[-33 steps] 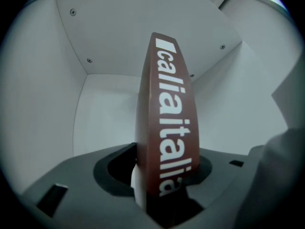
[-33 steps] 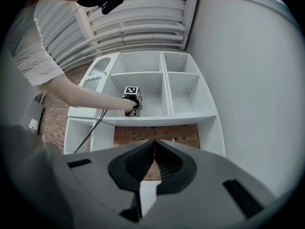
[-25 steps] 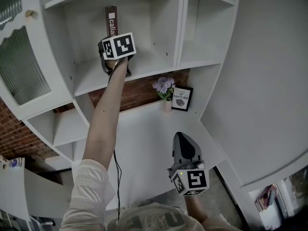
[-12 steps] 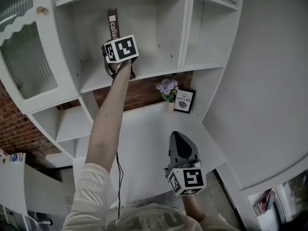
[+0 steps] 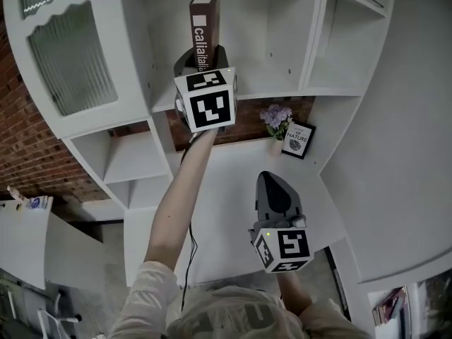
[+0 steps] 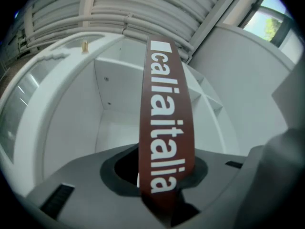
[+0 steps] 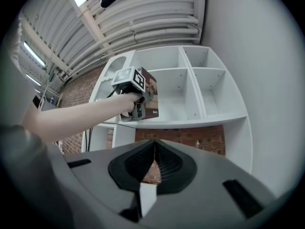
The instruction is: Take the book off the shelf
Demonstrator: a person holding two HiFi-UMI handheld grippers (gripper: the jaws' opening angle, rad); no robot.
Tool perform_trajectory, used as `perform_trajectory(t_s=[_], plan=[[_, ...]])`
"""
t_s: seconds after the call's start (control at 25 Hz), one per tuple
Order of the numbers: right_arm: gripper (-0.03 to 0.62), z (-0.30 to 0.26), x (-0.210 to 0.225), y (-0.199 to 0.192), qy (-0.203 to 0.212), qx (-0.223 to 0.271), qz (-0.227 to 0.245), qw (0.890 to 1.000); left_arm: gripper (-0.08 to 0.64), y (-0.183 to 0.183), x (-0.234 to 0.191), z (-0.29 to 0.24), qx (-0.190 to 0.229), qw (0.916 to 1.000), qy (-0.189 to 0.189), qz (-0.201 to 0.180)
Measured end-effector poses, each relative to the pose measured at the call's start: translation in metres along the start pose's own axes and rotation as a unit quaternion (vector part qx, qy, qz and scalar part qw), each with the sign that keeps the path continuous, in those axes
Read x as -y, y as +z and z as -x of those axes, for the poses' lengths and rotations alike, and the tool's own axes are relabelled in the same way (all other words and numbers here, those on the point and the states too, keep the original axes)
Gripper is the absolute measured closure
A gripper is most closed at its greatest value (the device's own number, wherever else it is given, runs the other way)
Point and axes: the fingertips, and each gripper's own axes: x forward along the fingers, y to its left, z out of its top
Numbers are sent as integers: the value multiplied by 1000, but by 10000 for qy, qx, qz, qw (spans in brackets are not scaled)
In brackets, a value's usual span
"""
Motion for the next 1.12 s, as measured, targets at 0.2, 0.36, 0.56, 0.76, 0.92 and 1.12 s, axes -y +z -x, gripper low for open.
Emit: perform_trajectory(t_s=[0.2, 0.36, 0.56, 0.76, 0.92, 1.12], plan=[[578, -16, -28, 15, 284, 222, 42, 9993, 416, 16, 9, 87, 642, 9973, -194, -308], [578, -17, -49, 28, 430, 411, 157, 9981, 416, 9, -2, 161, 1040, 9935, 27, -453], [578, -21, -77, 33, 717, 710, 387, 9941, 416, -39, -11, 235, 597, 9974, 167, -378], [578, -22, -104, 17, 1004, 601, 591, 9914, 416, -69, -19, 279, 499, 9979, 289, -291], [578, -26, -116, 3, 1122, 480, 604, 9907, 416, -86, -23, 285, 399, 9982, 384, -237], [578, -26, -116, 3, 1073, 468, 637, 9911, 416, -91, -32, 282, 274, 9984, 459, -202]])
